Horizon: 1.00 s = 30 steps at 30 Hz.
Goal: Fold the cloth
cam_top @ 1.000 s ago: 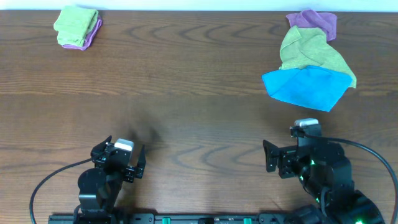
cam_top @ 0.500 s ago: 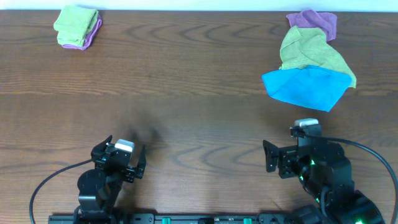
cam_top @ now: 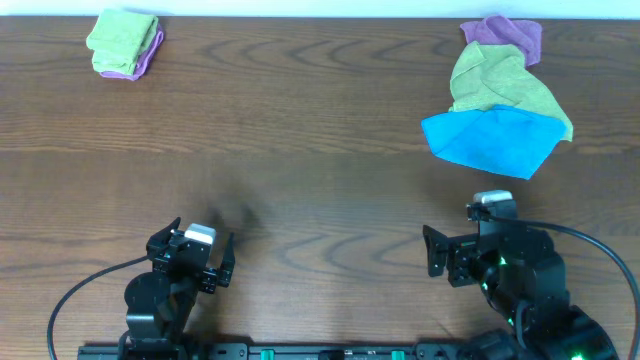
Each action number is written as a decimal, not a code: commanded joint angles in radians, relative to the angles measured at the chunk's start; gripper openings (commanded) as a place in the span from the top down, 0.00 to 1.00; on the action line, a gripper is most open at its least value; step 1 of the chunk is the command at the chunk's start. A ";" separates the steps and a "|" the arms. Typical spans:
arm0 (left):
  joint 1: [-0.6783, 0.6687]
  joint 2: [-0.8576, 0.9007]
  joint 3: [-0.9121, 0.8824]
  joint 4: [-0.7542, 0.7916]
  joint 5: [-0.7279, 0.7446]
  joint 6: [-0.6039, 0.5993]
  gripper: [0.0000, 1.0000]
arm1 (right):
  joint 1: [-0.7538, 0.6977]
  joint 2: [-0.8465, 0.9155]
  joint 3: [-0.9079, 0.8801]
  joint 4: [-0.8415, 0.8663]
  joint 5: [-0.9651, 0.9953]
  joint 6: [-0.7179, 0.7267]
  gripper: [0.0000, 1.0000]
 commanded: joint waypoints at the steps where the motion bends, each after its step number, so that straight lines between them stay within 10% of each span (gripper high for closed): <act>1: -0.005 -0.009 -0.020 0.002 0.018 0.003 0.05 | 0.005 -0.013 -0.006 -0.029 0.031 -0.023 0.01; 11: -0.005 -0.009 -0.020 0.002 0.018 0.003 0.05 | -0.102 -0.248 -0.068 -0.046 0.109 -0.417 0.01; 30: -0.005 -0.009 -0.020 0.002 0.018 0.003 0.05 | -0.318 -0.552 -0.471 0.095 0.019 -0.426 0.01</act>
